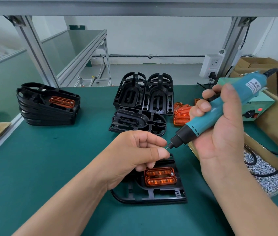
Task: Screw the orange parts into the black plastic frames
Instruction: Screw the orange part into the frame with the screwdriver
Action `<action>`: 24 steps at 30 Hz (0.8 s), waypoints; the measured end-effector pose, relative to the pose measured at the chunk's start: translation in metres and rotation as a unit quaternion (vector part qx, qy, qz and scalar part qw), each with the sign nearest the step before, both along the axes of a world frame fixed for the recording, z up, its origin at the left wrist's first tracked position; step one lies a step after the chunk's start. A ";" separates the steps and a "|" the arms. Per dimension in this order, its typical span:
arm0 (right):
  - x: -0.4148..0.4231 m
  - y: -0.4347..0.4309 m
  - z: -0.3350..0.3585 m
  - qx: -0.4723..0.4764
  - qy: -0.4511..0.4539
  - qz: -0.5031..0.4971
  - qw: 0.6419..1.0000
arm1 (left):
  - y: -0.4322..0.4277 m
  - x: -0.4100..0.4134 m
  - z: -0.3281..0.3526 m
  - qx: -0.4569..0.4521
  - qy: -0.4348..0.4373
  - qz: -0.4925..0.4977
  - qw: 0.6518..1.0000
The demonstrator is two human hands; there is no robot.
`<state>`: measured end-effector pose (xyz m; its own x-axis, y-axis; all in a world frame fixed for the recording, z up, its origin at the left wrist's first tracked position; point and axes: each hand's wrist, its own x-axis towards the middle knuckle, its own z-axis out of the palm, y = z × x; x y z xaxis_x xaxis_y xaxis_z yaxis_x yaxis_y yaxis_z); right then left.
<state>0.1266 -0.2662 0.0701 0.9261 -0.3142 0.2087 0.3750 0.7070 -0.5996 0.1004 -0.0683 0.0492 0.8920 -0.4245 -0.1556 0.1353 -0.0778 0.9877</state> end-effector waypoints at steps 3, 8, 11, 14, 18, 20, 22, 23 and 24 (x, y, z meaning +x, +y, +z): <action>0.000 0.002 -0.002 0.002 0.006 0.007 1.000 | 0.007 0.003 0.004 0.054 -0.037 0.011 0.998; -0.002 0.008 -0.003 -0.036 -0.014 0.026 0.999 | 0.034 0.018 0.007 0.227 -0.144 0.063 0.961; -0.005 0.017 -0.005 -0.072 -0.020 0.042 0.996 | 0.045 0.022 0.006 0.319 -0.151 0.023 0.935; -0.009 0.024 -0.006 -0.107 -0.030 0.058 0.992 | 0.043 0.021 0.004 0.379 -0.140 -0.014 0.915; -0.013 0.030 -0.008 -0.146 -0.042 0.068 0.986 | 0.039 0.018 0.002 0.412 -0.156 -0.028 0.897; -0.014 0.031 -0.009 -0.157 -0.047 0.073 0.984 | 0.037 0.017 0.002 0.420 -0.161 -0.031 0.892; -0.015 0.033 -0.010 -0.168 -0.054 0.077 0.981 | 0.036 0.017 0.002 0.430 -0.166 -0.032 0.887; -0.015 0.033 -0.010 -0.174 -0.057 0.079 0.980 | 0.035 0.016 0.002 0.434 -0.169 -0.031 0.885; -0.015 0.033 -0.010 -0.180 -0.059 0.080 0.979 | 0.034 0.016 0.003 0.436 -0.171 -0.030 0.883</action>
